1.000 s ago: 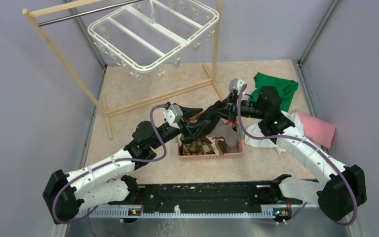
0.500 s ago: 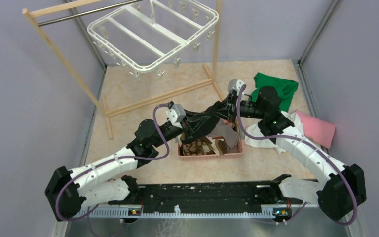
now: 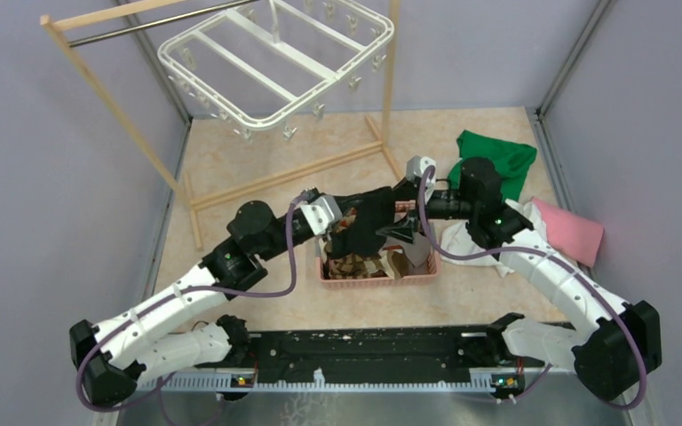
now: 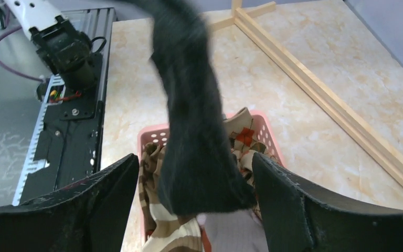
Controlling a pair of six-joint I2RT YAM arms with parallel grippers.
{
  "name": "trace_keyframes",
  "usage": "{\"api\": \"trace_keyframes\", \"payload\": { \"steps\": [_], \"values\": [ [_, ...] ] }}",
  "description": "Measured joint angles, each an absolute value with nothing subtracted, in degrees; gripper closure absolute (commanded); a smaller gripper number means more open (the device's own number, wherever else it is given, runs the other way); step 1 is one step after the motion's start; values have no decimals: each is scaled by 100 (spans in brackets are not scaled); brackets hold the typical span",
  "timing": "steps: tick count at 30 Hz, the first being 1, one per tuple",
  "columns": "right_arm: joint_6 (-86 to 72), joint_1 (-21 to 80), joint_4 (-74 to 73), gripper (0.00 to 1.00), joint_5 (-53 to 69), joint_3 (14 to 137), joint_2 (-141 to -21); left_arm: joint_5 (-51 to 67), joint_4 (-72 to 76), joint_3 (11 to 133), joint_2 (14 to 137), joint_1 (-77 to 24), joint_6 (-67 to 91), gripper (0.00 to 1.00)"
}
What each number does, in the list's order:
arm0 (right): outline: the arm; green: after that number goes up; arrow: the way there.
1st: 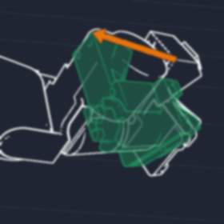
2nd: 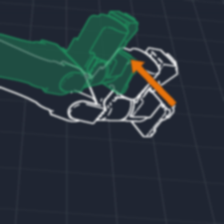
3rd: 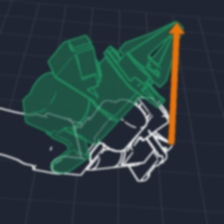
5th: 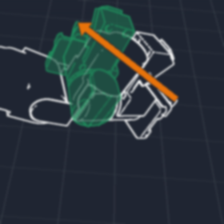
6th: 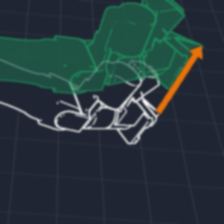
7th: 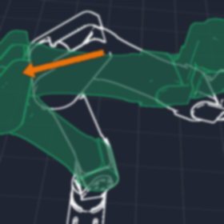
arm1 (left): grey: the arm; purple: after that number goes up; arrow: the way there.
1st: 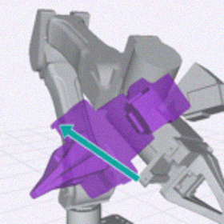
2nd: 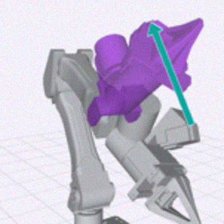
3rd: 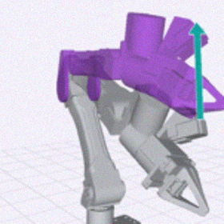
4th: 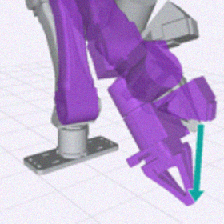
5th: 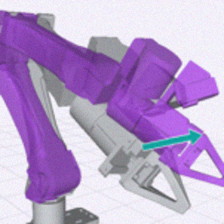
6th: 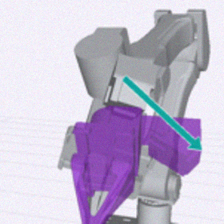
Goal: Clip the socks to the hanger
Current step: Adjust the sock.
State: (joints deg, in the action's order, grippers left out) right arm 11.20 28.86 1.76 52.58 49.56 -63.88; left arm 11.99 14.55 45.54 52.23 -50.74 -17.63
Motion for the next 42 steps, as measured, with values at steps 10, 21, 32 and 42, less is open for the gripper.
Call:
{"api": "trace_keyframes", "payload": {
  "steps": [10, 21, 32, 42],
  "values": [
    [897, 2884, 521, 22, 5496, 4982, -6108, 908, -565, 5662, 5297, -5078, -3706, 100],
    [311, 2886, 1684, 42, 5430, 5306, -6539, 913, -819, 5697, 5465, -5078, -4121, 100],
    [235, 2886, 1761, 79, 5472, 5347, -6648, 823, -574, 5658, 5400, -5078, -4150, 100],
    [325, 2923, 1793, 100, 5463, 5374, -6626, 561, -250, 5419, 5371, -5078, -4029, 94]
  ]
}}
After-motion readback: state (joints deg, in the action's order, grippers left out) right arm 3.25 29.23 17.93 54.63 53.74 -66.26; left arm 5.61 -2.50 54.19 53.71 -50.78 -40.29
